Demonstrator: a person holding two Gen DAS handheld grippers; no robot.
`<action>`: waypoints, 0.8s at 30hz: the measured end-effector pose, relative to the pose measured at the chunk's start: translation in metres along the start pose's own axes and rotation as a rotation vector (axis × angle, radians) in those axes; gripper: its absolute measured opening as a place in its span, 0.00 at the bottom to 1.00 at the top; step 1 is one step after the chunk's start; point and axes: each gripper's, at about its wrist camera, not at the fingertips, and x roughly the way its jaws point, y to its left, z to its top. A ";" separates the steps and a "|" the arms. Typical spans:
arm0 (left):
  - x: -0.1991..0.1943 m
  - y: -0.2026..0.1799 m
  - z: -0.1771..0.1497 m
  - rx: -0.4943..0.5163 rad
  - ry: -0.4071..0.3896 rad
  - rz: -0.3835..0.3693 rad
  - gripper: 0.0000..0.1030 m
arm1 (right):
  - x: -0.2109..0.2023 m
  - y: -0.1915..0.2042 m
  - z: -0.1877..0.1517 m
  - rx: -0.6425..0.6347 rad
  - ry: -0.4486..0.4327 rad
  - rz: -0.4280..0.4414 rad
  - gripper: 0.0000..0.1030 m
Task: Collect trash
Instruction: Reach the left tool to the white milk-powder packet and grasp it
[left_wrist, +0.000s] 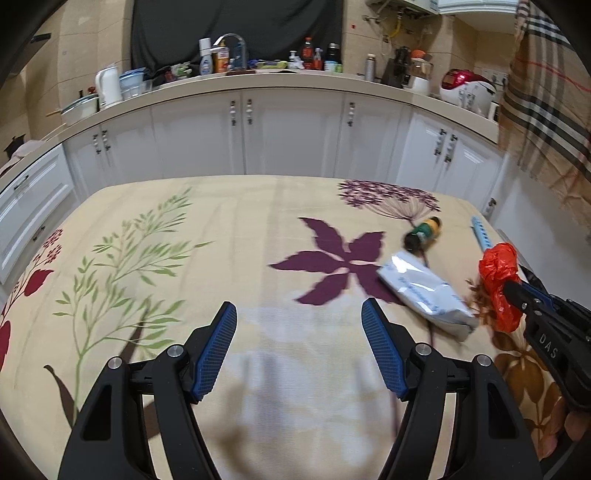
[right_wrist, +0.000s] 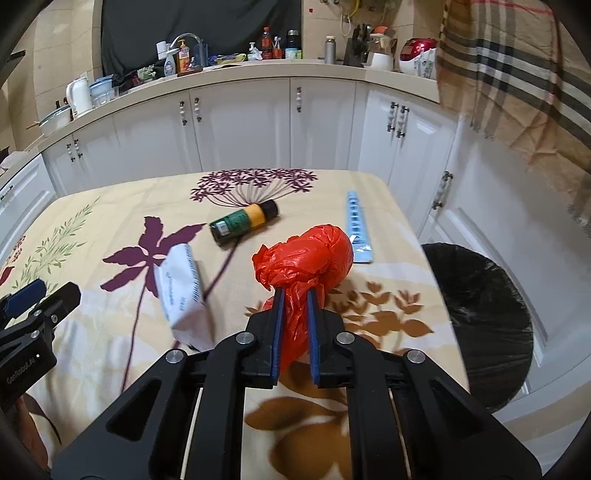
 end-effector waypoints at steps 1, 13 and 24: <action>0.000 -0.005 0.000 0.005 0.002 -0.007 0.66 | -0.002 -0.004 -0.002 -0.003 -0.003 -0.008 0.11; 0.001 -0.068 0.000 0.056 0.017 -0.091 0.71 | -0.016 -0.044 -0.016 0.042 -0.019 -0.020 0.10; 0.032 -0.086 0.000 0.078 0.081 -0.070 0.66 | -0.018 -0.054 -0.020 0.066 -0.027 0.013 0.11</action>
